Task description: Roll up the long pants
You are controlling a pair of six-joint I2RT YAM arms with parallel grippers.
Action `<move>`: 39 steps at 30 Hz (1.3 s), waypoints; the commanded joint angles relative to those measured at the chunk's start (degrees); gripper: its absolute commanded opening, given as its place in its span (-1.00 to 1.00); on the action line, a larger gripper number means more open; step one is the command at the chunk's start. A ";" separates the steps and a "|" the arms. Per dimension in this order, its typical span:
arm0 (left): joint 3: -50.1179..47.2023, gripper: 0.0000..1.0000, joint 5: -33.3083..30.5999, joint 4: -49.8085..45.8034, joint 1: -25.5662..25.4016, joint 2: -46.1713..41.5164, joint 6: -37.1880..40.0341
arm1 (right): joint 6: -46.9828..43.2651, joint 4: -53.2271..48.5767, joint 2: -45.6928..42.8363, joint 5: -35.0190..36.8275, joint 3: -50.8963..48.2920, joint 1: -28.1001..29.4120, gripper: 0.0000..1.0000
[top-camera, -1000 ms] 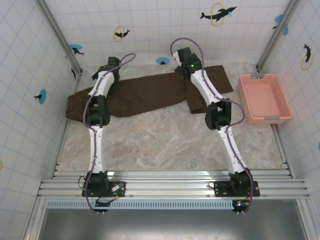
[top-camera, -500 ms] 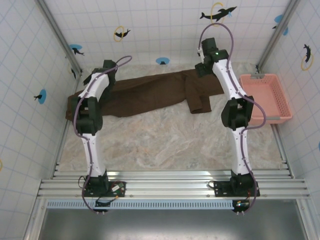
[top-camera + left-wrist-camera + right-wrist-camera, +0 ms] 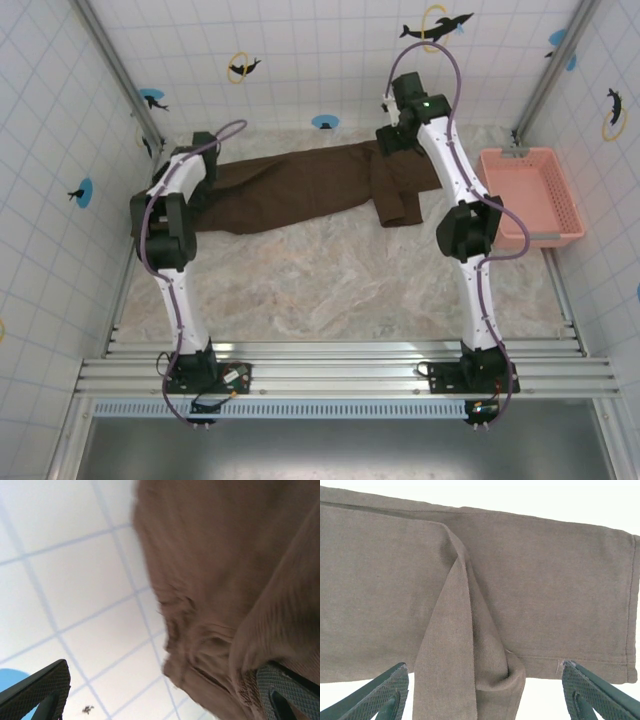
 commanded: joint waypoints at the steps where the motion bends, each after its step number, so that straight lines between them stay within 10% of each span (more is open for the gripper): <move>1: 6.25 0.95 -3.19 1.77 1.38 1.00 -0.08 | 0.40 -2.75 2.27 -0.20 1.68 1.41 0.64; 8: 15.68 0.95 -1.10 7.27 3.06 7.20 7.94 | -2.35 -5.13 2.02 0.77 1.72 1.98 0.65; 13: 21.94 0.95 -2.31 -2.40 3.06 10.78 -0.44 | -2.90 -5.92 1.32 0.87 1.59 1.75 0.65; 23: -12.43 0.66 9.54 -5.48 0.27 -10.55 -10.22 | -1.69 -4.81 3.11 -0.61 2.22 1.24 0.64; 39: -19.16 0.40 11.63 -8.35 0.26 -2.07 -14.56 | 0.18 -3.26 2.77 -1.88 2.03 1.66 0.62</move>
